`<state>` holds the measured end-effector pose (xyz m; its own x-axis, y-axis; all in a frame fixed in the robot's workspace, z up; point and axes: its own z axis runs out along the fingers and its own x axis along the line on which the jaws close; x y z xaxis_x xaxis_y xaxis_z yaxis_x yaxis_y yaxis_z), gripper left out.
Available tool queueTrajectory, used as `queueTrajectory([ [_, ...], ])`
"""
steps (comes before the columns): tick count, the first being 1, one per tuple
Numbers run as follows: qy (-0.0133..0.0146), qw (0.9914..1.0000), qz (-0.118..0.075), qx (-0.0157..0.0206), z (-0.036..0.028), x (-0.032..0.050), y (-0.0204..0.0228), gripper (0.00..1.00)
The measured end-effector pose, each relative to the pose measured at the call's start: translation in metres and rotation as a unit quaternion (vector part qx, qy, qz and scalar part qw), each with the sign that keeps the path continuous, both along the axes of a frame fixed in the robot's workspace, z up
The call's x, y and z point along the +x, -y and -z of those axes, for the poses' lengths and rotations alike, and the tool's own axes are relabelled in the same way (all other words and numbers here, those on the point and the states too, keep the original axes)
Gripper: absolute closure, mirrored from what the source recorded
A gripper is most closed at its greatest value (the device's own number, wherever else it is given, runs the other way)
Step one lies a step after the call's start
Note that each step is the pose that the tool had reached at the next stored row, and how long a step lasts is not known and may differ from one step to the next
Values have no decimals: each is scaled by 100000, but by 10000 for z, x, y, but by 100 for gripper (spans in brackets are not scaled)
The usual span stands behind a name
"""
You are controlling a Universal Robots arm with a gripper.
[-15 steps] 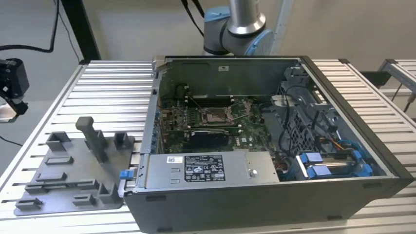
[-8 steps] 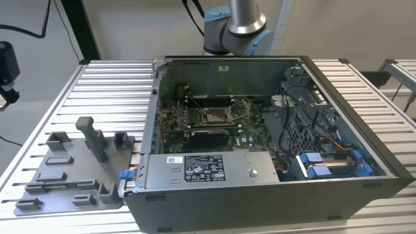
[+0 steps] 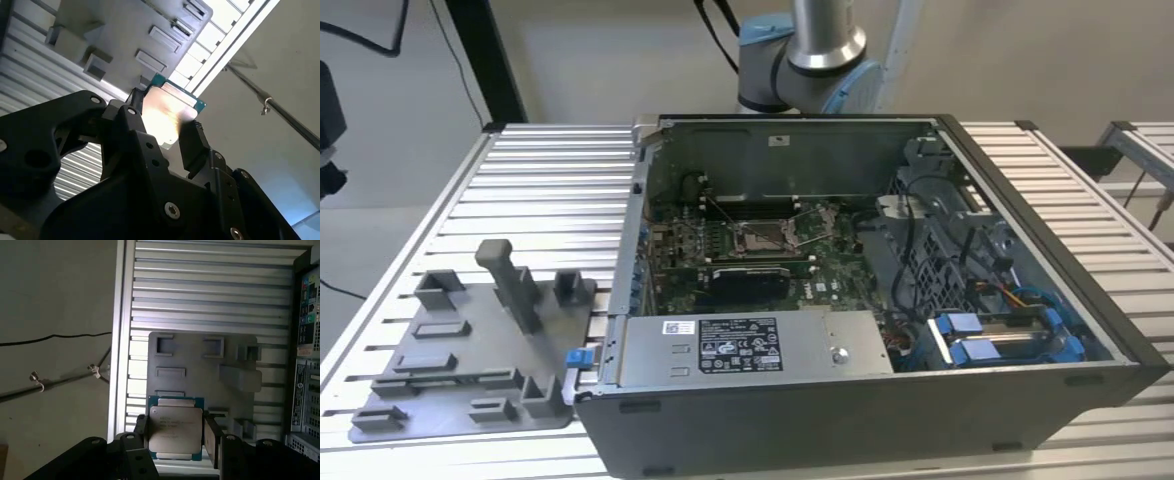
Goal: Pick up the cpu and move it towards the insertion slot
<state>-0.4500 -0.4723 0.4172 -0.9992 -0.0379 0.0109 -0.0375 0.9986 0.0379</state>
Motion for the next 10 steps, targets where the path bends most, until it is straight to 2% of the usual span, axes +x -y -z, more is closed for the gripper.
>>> queueTrajectory([
  [5, -23, 100000, -5, -18, -4, 18, 0, 100],
  [10, -16, 100000, 0, -9, -1, 160, 0, 100],
])
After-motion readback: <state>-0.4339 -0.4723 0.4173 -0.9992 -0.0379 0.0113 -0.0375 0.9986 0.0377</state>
